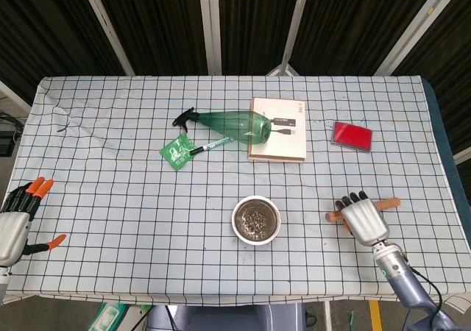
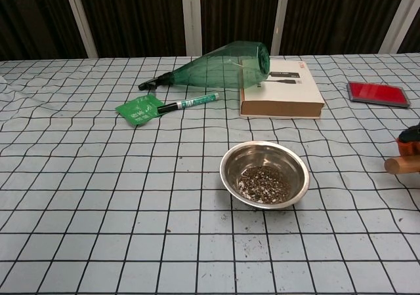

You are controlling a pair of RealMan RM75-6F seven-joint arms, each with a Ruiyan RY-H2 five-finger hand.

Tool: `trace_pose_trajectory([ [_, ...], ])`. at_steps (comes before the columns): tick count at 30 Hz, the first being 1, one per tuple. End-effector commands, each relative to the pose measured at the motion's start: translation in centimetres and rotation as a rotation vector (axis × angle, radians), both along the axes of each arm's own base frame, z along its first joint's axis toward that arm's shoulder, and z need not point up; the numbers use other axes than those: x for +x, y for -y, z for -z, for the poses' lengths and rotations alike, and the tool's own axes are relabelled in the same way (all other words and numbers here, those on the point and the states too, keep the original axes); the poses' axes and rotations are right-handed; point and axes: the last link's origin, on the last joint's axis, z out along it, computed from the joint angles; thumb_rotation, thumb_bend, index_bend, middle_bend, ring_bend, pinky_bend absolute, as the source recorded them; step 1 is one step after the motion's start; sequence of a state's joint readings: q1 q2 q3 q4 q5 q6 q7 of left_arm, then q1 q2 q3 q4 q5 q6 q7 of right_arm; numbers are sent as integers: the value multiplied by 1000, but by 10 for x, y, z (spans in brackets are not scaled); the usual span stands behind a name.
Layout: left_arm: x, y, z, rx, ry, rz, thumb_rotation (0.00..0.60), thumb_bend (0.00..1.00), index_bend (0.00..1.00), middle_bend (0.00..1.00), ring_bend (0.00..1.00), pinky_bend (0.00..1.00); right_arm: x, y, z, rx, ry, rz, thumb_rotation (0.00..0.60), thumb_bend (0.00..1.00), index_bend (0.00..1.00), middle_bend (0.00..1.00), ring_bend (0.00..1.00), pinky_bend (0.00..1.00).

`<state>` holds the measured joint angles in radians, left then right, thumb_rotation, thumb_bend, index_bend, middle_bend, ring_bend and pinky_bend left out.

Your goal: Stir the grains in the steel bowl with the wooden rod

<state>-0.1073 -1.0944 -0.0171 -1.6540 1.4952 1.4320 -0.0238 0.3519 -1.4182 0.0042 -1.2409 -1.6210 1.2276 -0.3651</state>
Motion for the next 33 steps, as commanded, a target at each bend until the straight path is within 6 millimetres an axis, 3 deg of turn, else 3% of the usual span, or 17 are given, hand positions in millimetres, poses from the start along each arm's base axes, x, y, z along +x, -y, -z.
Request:
trace_pose_trajectory([
  [1, 0, 0, 0, -1, 0, 0, 600, 57, 0, 0, 0, 0, 1, 0, -2, -3, -6, 7, 600, 567, 421, 423, 347, 371],
  [9, 0, 0, 0, -2, 2, -2, 600, 57, 0, 0, 0, 0, 5, -3, -2, -9, 1, 11, 600, 478, 329, 366, 303, 334],
  [14, 0, 1, 0, -2, 0, -1, 600, 57, 0, 0, 0, 0, 10, -7, -8, -28, -2, 9, 600, 441, 219, 294, 218, 166],
  [18, -1, 1, -1, 1, -3, 1, 600, 56, 0, 0, 0, 0, 16, -13, -29, -88, 39, 2, 600, 438, 114, 224, 142, 39],
  [23, -1, 1, -1, 18, -34, 18, 600, 56, 0, 0, 0, 0, 20, -41, -93, -278, 298, 36, 600, 438, 67, 182, 105, 0],
  [29, -2, 1, -2, 44, -48, 25, 600, 56, 0, 0, 0, 0, 3, -67, -110, -317, 347, 48, 600, 438, 0, 61, 0, 0],
  [33, 0, 1, -1, 56, -62, 39, 600, 56, 0, 0, 0, 0, 2, -65, -111, -317, 379, 40, 600, 438, 0, 3, 0, 0],
])
